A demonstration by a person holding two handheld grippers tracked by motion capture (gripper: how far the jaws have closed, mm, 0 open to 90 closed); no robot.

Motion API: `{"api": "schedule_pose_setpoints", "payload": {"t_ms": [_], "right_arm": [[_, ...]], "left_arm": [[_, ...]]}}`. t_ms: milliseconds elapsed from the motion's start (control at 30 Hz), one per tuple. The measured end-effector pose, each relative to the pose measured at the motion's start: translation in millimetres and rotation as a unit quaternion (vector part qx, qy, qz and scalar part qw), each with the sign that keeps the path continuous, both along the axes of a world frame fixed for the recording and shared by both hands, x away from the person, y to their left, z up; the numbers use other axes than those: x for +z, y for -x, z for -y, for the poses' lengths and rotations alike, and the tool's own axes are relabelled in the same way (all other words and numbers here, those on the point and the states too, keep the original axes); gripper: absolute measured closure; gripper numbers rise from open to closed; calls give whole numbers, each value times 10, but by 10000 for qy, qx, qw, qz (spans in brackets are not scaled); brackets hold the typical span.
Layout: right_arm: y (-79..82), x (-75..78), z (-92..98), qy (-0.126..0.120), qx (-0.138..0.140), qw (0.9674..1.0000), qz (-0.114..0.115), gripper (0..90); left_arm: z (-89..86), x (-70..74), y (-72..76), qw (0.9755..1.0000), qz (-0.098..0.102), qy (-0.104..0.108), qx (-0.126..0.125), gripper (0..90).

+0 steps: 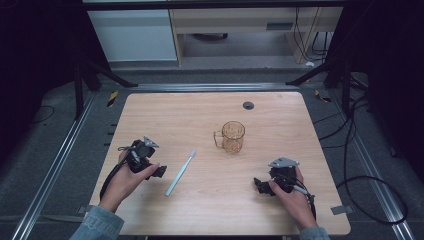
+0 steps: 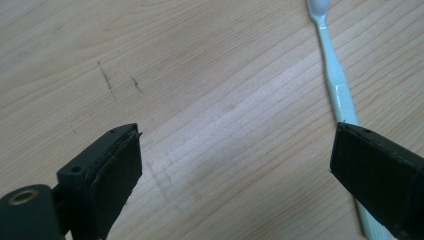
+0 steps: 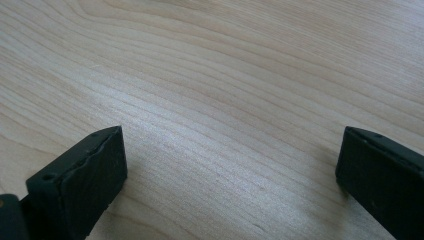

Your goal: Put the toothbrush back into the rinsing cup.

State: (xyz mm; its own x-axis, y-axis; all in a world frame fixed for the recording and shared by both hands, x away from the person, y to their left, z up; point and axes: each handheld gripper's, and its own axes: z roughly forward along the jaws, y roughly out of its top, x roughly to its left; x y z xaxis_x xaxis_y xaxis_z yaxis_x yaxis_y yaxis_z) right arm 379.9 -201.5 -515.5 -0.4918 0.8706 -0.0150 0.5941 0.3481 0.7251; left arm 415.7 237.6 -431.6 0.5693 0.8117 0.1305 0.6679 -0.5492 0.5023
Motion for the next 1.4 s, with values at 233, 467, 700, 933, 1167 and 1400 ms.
{"api": "schedule_pose_setpoints", "payload": {"t_ms": [233,467,700,933,1167,1400], "right_arm": [[-5,0,3,15,-6,10000,4,4],[-10,3,2,-35,-133,9999,-30,4],[-19,4,6,-34,-162,9999,-31,4],[-20,4,-1,-35,-237,9997,-27,4],[-23,4,-10,-53,-299,9995,-34,4],[-27,4,-8,-33,-315,9995,-33,4]], "left_arm": [[147,85,-35,9995,-74,-87,-304,37],[291,140,6,9977,-207,-189,-624,62],[405,162,-64,9936,-557,-563,-810,44],[465,173,-168,9919,-738,-664,-797,46],[535,218,-258,9911,-922,-599,-747,63],[630,245,-338,9899,-1028,-714,-670,65]]}}
